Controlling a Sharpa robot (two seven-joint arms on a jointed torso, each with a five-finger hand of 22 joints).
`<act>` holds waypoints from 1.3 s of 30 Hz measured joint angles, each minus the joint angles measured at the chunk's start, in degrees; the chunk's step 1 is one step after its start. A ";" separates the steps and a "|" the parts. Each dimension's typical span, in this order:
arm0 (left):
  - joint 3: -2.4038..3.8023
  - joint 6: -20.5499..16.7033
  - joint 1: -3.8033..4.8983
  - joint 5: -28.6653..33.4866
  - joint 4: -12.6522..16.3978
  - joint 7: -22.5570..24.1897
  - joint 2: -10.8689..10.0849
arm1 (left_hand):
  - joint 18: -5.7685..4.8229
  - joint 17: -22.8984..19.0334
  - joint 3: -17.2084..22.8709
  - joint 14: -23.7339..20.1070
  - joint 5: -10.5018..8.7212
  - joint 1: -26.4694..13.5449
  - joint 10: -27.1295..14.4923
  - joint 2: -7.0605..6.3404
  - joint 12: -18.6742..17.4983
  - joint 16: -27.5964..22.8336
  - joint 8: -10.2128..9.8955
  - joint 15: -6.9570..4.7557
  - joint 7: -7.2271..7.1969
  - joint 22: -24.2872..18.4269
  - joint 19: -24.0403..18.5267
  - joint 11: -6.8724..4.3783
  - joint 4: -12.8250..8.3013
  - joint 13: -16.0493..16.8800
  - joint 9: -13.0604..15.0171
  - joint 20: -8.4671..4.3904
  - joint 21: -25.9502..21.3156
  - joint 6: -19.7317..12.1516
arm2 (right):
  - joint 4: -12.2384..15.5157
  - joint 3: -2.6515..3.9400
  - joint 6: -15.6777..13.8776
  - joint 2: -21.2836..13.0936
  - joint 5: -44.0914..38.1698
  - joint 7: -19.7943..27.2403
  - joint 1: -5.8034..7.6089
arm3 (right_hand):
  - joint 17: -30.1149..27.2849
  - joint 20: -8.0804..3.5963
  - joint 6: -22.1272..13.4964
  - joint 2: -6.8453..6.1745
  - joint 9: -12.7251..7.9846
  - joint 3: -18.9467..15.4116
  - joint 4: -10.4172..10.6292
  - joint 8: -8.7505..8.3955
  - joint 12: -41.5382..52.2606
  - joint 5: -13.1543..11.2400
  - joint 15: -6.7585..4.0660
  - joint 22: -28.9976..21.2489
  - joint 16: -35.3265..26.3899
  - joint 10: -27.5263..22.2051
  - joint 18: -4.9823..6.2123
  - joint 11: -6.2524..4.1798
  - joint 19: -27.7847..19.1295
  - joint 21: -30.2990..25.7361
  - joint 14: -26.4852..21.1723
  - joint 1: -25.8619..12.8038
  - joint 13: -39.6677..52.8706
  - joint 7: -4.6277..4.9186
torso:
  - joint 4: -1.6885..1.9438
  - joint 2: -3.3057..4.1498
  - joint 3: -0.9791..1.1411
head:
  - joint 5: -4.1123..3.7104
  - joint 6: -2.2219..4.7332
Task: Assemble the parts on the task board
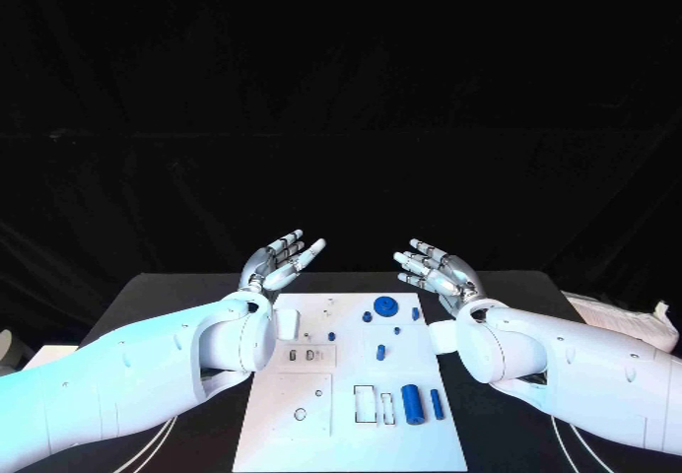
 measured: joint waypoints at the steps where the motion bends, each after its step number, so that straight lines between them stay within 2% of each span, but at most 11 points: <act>1: 0.00 0.46 0.02 0.13 -0.08 -0.04 0.03 | 0.01 0.11 0.16 1.10 0.00 0.26 0.66 0.26 0.09 0.30 0.15 0.13 -0.01 0.10 0.69 0.14 0.16 0.07 0.05 0.01 0.29 0.40 | -0.27 -0.02 1.19 0.07 -0.47 -0.34 0.02 | 0.12 0.07 0.85 0.15 0.09 -0.02 -0.31 0.16 0.21 0.00 0.10 0.12 0.31 1.44 0.00 0.13 1.08 0.27 1.56 0.47 0.14 0.07 | 0.00 0.01 0.00 | 0.00 0.00; 3: -0.02 1.29 0.03 0.37 -0.14 -0.12 0.04 | 0.00 0.47 0.27 3.93 0.00 0.78 2.40 0.78 0.15 0.99 0.26 0.31 0.01 0.39 2.78 0.45 0.27 0.22 0.13 0.06 0.93 1.55 | -0.77 -0.05 3.73 0.19 -1.46 -1.06 0.06 | 0.44 0.16 3.50 0.35 0.33 0.00 -1.02 0.62 1.00 0.16 0.07 0.44 1.14 5.58 1.27 0.21 4.00 0.89 5.81 1.55 0.42 0.22 | 0.00 0.01 0.00 | 0.00 -0.01; 8: -0.03 2.38 0.03 0.70 -0.18 -0.23 -0.03 | 0.95 1.26 1.25 11.51 0.00 2.22 10.90 2.48 1.60 2.92 1.49 -0.06 0.39 1.53 10.95 0.57 0.25 0.78 0.69 0.10 3.27 7.42 | -1.52 -0.08 7.75 0.30 -3.23 -2.30 0.11 | 0.96 0.16 13.97 0.79 1.18 0.66 -2.83 2.39 3.28 0.34 -1.10 1.18 3.42 16.43 2.70 -0.66 11.44 2.90 16.54 3.94 0.97 0.97 | 0.01 0.01 -0.01 | 0.00 -0.01; 10: -0.04 3.37 0.18 0.71 -0.18 -0.22 -1.07 | 2.20 1.58 1.39 15.06 0.00 2.33 15.97 3.72 2.42 3.88 2.18 -0.67 0.79 2.05 15.05 0.17 0.18 1.08 1.01 0.06 4.58 11.71 | -3.46 -0.02 7.82 0.28 -6.39 -2.30 0.17 | 1.06 -0.13 18.95 0.97 1.41 1.19 -3.85 2.97 3.93 0.34 -1.90 1.41 4.18 20.69 3.14 -1.41 14.52 3.82 20.83 4.60 1.00 1.65 | 0.14 0.13 -0.13 | -0.27 -0.22; 13: 0.03 4.37 0.31 0.66 -0.42 -0.07 -3.24 | 2.30 2.02 1.84 20.12 -0.28 2.84 22.56 5.12 3.69 5.21 3.31 -1.75 1.68 2.73 20.71 -0.69 -0.32 1.37 1.46 -0.31 6.38 18.22 | -4.89 0.43 7.16 -0.94 -11.65 -2.29 0.59 | 1.19 -0.81 25.19 0.67 1.57 2.51 -5.17 3.27 4.31 0.34 -3.14 1.64 4.96 26.30 3.63 -2.54 18.59 5.14 26.50 5.64 1.00 2.61 | 0.47 0.62 -0.44 | -0.76 -0.52; 14: 0.03 4.62 0.31 0.63 -0.33 -0.05 -3.57 | 3.14 2.22 1.72 22.33 -0.28 3.24 25.14 5.52 4.18 5.78 3.72 -2.32 2.09 2.96 23.07 -1.04 -0.86 1.50 1.61 -0.54 7.13 20.81 | -4.95 0.55 6.99 -1.08 -13.32 -2.30 0.75 | 1.19 -1.07 26.81 0.76 1.57 2.97 -5.63 3.49 4.31 0.34 -3.51 1.66 5.01 27.84 3.64 -2.84 19.75 5.54 28.07 5.72 1.00 2.89 | 0.59 0.85 -0.51 | -0.86 -0.53; 19: -0.02 6.12 0.50 0.19 2.68 -0.09 -5.26 | 3.14 3.50 1.44 29.95 -0.28 4.42 32.51 6.74 4.89 7.60 4.22 -4.34 3.61 3.55 30.80 -2.62 -2.63 1.60 1.72 -1.93 9.23 27.82 | -4.59 0.91 6.72 -1.42 -24.24 -3.39 1.69 | 1.47 -2.49 33.08 0.46 1.68 5.47 -8.13 3.49 4.31 -0.01 -5.19 1.72 5.24 34.40 4.46 -4.14 24.68 7.09 34.99 6.02 1.07 4.16 | 0.94 1.91 -0.63 | -1.23 -0.34; 21: 0.06 6.61 0.69 0.01 3.87 -0.17 -6.30 | 4.01 4.17 1.24 32.51 -0.49 4.52 34.68 7.26 4.89 8.05 4.22 -5.05 3.96 3.56 33.35 -3.14 -3.23 1.70 1.72 -2.51 9.77 29.78 | -4.44 1.09 6.68 -1.67 -28.54 -4.13 2.24 | 1.62 -3.01 34.82 0.23 1.71 6.33 -8.99 3.49 3.91 -0.01 -5.79 1.73 5.24 36.34 4.45 -4.60 26.24 7.62 37.17 6.26 1.08 4.01 | 1.09 2.50 -0.66 | -1.43 -0.08; 27: 0.26 7.91 1.01 -0.31 8.52 -0.64 -9.34 | 4.02 5.97 0.66 37.85 -0.48 5.16 39.07 7.89 4.89 8.52 4.21 -6.56 3.42 3.56 38.64 -4.27 -4.69 1.78 1.72 -3.83 10.24 33.71 | -4.60 1.53 6.30 -2.01 -42.49 -7.29 4.27 | 2.58 -5.13 38.92 -0.63 1.93 8.35 -10.63 3.24 3.38 -0.29 -7.83 2.46 6.20 41.37 4.46 -6.02 31.62 10.14 44.01 5.75 1.26 3.00 | 1.75 4.66 -0.88 | -2.09 0.73; 37: 0.47 9.73 1.55 0.51 15.41 -1.54 -12.58 | 4.01 7.77 0.15 39.86 -0.48 5.70 42.71 8.43 4.34 7.29 3.63 -7.38 2.53 3.20 42.83 -5.09 -6.83 1.91 1.64 -4.80 10.23 36.67 | -4.95 1.98 6.86 -1.20 -65.85 -16.17 7.03 | 5.55 -9.21 43.14 -2.11 2.08 9.12 -11.40 2.92 2.35 -0.28 -11.39 5.23 9.55 46.90 4.45 -8.57 40.61 16.61 55.22 5.27 1.33 1.00 | 3.32 7.78 -1.49 | -3.47 1.52; 39: 0.48 9.99 1.68 0.72 16.51 -1.69 -13.10 | 4.01 7.77 0.15 39.86 -0.48 5.70 42.71 8.43 4.34 7.29 3.63 -7.39 2.53 3.20 42.83 -5.09 -6.83 1.91 1.65 -4.80 10.23 36.66 | -4.60 2.03 7.67 -0.89 -70.23 -18.44 7.73 | 9.50 -11.44 44.20 -3.85 2.08 8.85 -11.13 2.14 1.37 -0.28 -13.12 7.77 14.98 48.48 4.46 -9.68 45.48 21.66 58.48 4.14 1.33 -0.06 | 3.61 8.40 -1.59 | -3.71 1.69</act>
